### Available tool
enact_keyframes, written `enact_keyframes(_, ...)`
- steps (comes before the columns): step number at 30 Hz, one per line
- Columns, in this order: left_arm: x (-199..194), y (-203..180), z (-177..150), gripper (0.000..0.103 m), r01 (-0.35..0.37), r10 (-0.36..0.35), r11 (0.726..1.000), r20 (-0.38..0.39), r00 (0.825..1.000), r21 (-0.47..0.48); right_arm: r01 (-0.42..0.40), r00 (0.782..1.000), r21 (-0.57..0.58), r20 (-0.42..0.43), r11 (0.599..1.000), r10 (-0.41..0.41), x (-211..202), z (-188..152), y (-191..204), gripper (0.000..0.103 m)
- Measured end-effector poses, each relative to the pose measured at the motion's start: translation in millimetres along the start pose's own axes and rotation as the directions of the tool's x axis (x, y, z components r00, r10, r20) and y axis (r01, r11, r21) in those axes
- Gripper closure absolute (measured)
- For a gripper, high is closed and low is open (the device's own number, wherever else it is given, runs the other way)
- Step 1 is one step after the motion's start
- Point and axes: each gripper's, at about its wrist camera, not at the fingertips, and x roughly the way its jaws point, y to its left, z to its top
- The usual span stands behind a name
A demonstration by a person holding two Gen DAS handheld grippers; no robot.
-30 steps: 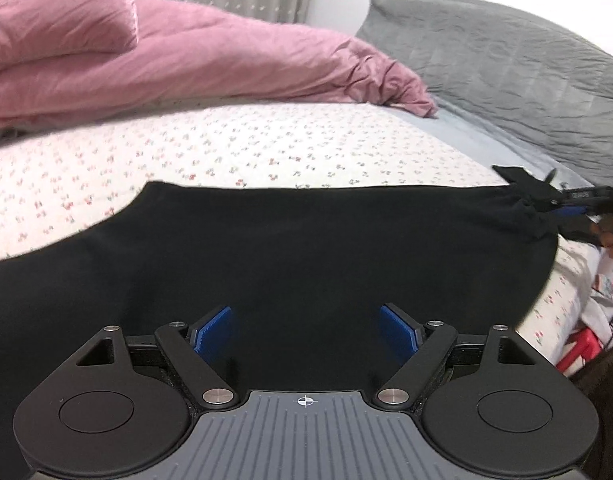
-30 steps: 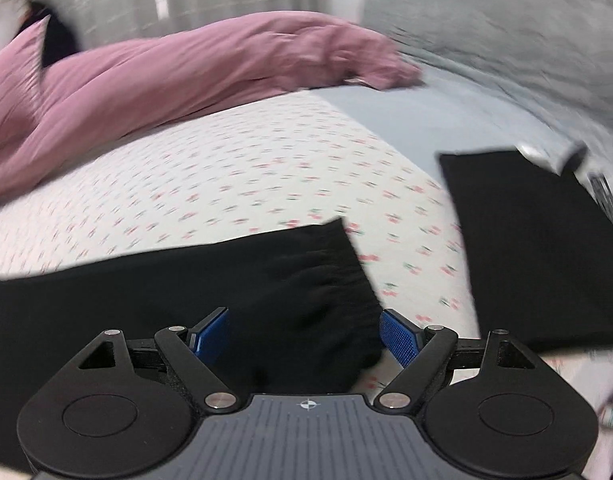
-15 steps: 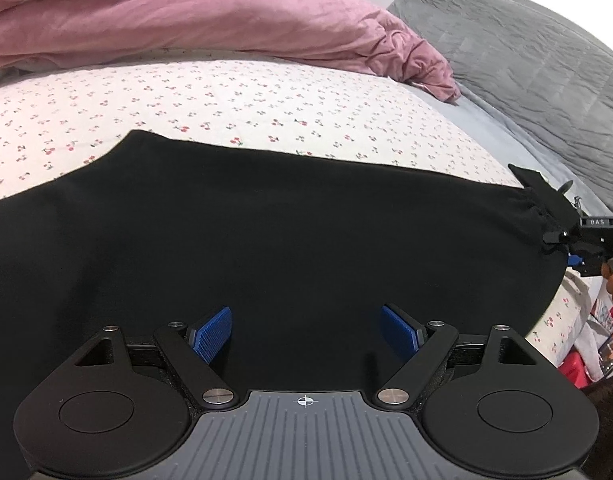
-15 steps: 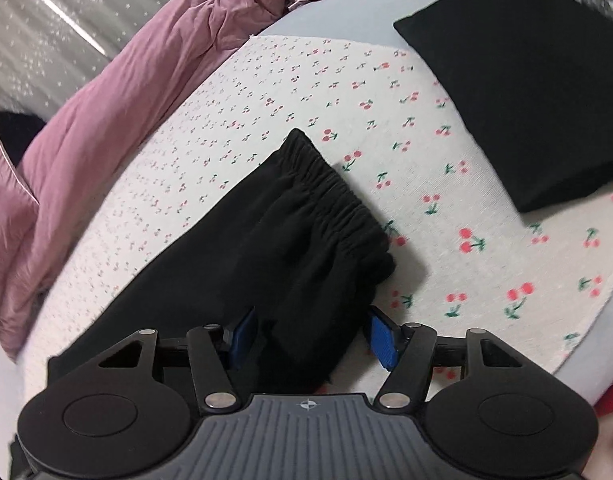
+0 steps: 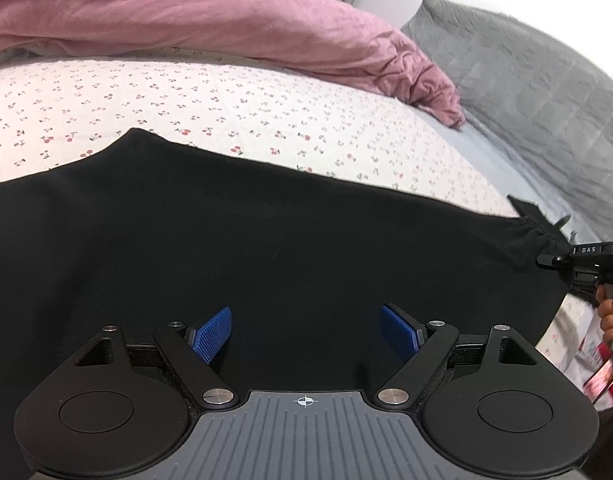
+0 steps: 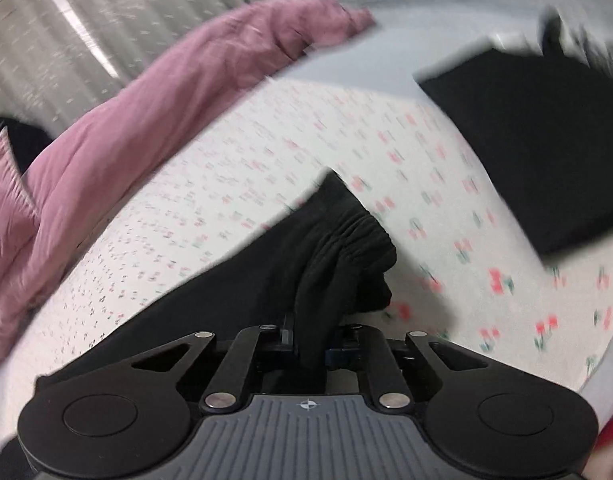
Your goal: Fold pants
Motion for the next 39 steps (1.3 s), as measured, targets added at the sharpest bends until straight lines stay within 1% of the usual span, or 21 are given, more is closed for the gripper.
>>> enact_keyframes(2, 1, 1, 1, 0.019, 0.014, -0.014, 1.000, 0.009, 1.000, -0.020, -0.015, 0.999, -0.080, 0.042, 0.997, 0.019, -7, 0, 23, 0.092)
enact_keyframes(4, 3, 1, 3, 0.019, 0.030, -0.030, 0.999, 0.011, 0.999, -0.042, -0.034, 0.997, -0.152, 0.066, 0.988, 0.044, -10, -2, 44, 0.092)
enact_keyframes(5, 4, 2, 3, 0.019, 0.039, -0.038, 0.998, 0.012, 0.999, -0.051, -0.051, 0.995, -0.197, 0.070, 0.979, 0.066, -11, -4, 58, 0.092)
enact_keyframes(7, 6, 1, 4, 0.015, 0.054, -0.053, 0.996, 0.018, 0.998, -0.071, -0.080, 0.993, -0.269, 0.065, 0.960, 0.100, -11, -9, 79, 0.092)
enact_keyframes(10, 9, 4, 7, 0.015, 0.099, -0.096, 0.989, 0.031, 0.995, -0.110, -0.118, 0.989, -0.398, 0.032, 0.910, 0.143, -5, -24, 112, 0.092)
enact_keyframes(12, 12, 8, 8, 0.015, 0.141, -0.136, 0.980, 0.042, 0.990, -0.141, -0.160, 0.985, -0.470, -0.013, 0.868, 0.174, -1, -36, 131, 0.092)
enact_keyframes(15, 17, 13, 10, 0.015, 0.209, -0.200, 0.959, 0.063, 0.978, -0.189, -0.217, 0.975, -0.548, -0.084, 0.808, 0.206, 4, -53, 156, 0.093)
enact_keyframes(18, 23, 21, 10, 0.015, 0.286, -0.271, 0.922, 0.089, 0.958, -0.261, -0.259, 0.966, -0.629, -0.158, 0.733, 0.206, 12, -76, 177, 0.093)
enact_keyframes(21, 31, 29, 9, 0.016, 0.361, -0.342, 0.865, 0.116, 0.932, -0.348, -0.291, 0.957, -0.690, -0.218, 0.663, 0.193, 17, -98, 195, 0.092)
enact_keyframes(23, 39, 33, 7, 0.016, 0.398, -0.383, 0.828, 0.120, 0.916, -0.396, -0.312, 0.950, -0.723, -0.254, 0.616, 0.183, 20, -111, 202, 0.086)
enact_keyframes(25, 48, 33, 6, 0.018, 0.427, -0.423, 0.795, 0.111, 0.899, -0.432, -0.310, 0.951, -0.767, -0.259, 0.562, 0.170, 19, -120, 206, 0.081)
enact_keyframes(26, 54, 33, 5, 0.018, 0.442, -0.448, 0.775, 0.101, 0.888, -0.451, -0.305, 0.952, -0.781, -0.254, 0.545, 0.168, 19, -124, 206, 0.079)
enact_keyframes(28, 65, 31, 3, 0.018, 0.464, -0.490, 0.734, 0.087, 0.867, -0.496, -0.297, 0.955, -0.795, -0.243, 0.529, 0.170, 17, -126, 207, 0.078)
enact_keyframes(29, 70, 30, 3, 0.019, 0.468, -0.503, 0.718, 0.082, 0.860, -0.515, -0.294, 0.956, -0.797, -0.239, 0.527, 0.172, 16, -126, 206, 0.079)
enact_keyframes(33, 83, 19, 6, 0.019, 0.479, -0.525, 0.690, 0.081, 0.848, -0.543, -0.296, 0.955, -0.799, -0.233, 0.523, 0.184, 15, -126, 206, 0.079)
enact_keyframes(34, 86, 17, 8, 0.019, 0.477, -0.523, 0.687, 0.082, 0.848, -0.548, -0.297, 0.954, -0.801, -0.233, 0.520, 0.186, 14, -126, 205, 0.079)
enact_keyframes(37, 94, 10, 13, 0.019, 0.459, -0.502, 0.693, 0.084, 0.861, -0.556, -0.306, 0.951, -0.809, -0.235, 0.502, 0.200, 12, -125, 204, 0.078)
enact_keyframes(39, 98, 7, 17, 0.020, 0.448, -0.492, 0.696, 0.082, 0.867, -0.561, -0.325, 0.944, -0.807, -0.247, 0.493, 0.219, 8, -125, 200, 0.075)
